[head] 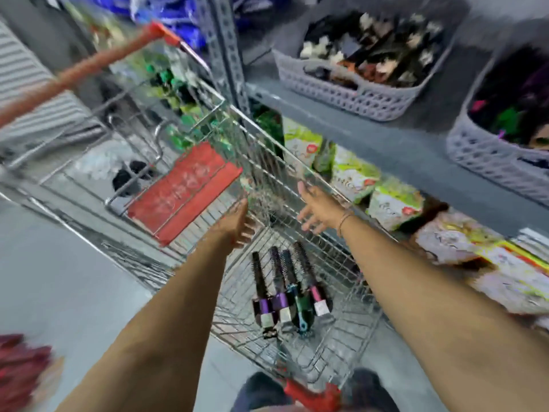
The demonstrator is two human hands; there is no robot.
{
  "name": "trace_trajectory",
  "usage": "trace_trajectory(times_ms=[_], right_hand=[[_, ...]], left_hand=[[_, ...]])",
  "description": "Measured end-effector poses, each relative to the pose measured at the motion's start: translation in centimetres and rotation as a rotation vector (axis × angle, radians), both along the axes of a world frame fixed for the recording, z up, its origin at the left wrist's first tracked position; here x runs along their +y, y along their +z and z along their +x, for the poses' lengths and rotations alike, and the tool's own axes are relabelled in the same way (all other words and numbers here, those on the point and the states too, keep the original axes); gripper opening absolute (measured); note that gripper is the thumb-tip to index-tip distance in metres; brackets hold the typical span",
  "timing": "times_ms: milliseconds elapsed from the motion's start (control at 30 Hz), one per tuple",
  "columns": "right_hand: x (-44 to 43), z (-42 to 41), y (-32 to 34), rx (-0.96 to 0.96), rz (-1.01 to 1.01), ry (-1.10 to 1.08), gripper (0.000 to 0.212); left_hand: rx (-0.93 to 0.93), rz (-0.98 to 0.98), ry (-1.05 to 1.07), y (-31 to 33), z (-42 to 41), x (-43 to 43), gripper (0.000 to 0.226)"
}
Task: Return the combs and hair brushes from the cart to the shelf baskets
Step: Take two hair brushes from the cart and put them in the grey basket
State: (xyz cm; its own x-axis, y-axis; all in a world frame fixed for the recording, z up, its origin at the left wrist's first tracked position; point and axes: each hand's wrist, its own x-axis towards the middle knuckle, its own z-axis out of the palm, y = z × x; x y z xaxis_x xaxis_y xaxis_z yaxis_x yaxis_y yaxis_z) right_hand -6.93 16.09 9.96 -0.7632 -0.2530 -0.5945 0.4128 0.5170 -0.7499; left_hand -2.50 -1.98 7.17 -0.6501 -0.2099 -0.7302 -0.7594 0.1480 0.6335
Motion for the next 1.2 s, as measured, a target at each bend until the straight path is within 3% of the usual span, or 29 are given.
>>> trace_trajectory(times_ms=[133, 233, 333, 433, 533, 633, 767, 867, 967, 1033, 1133, 1200], right_hand=[[-0.4, -0.2, -6.2, -0.103, 0.156, 0.053, 0.062], [0.2, 0.2, -11.3, -0.18, 0.283, 0.152, 0.061], [1.2, 1.8, -16.1, -0.246, 0.519, 0.315, 0.073], [1.9, 3.8, -20.8, -0.341, 0.599, 0.309, 0.079], [1.9, 5.7, -23.3, -0.318, 0.49, 0.131, 0.07], [1.8, 5.5, -24.3, -0.277, 0.489, 0.125, 0.056], [1.9, 3.9, -22.7, 0.075, 0.724, 0.184, 0.045], [1.6, 3.3, -22.3, 0.263, 0.818, 0.173, 0.048], [1.4, 2.7, -22.5, 0.152, 0.79, 0.397, 0.062], [1.3, 2.2, -22.7, 0.082, 0.707, 0.498, 0.057], [1.6, 1.7, -22.7, 0.017, 0.505, 0.126, 0.033], [2.4, 1.6, -23.0, -0.053, 0.446, -0.131, 0.03]], left_hand=[[-0.074, -0.067, -0.006, -5.5, 0.2, -1.2, 0.066], [-0.135, -0.12, -0.069, -9.8, 0.1, -0.8, 0.06], [-0.234, -0.143, -0.129, -14.5, 0.8, 0.8, 0.051], [-0.35, -0.253, -0.38, -18.1, 1.8, 3.8, 0.052], [-0.276, -0.359, -0.327, -19.3, 3.0, 6.8, 0.069], [-0.262, -0.437, -0.184, -20.2, 3.3, 8.0, 0.089], [-0.303, -0.477, -0.087, -20.5, 3.3, 8.0, 0.103], [-0.33, -0.451, -0.092, -21.0, 3.1, 7.9, 0.095], [-0.331, -0.419, -0.072, -21.4, 2.6, 6.8, 0.083], [-0.333, -0.299, -0.023, -21.7, 2.4, 6.2, 0.068], [-0.312, -0.122, 0.079, -22.2, 2.5, 5.3, 0.051], [-0.253, -0.104, 0.234, -22.5, 2.2, 4.0, 0.045]])
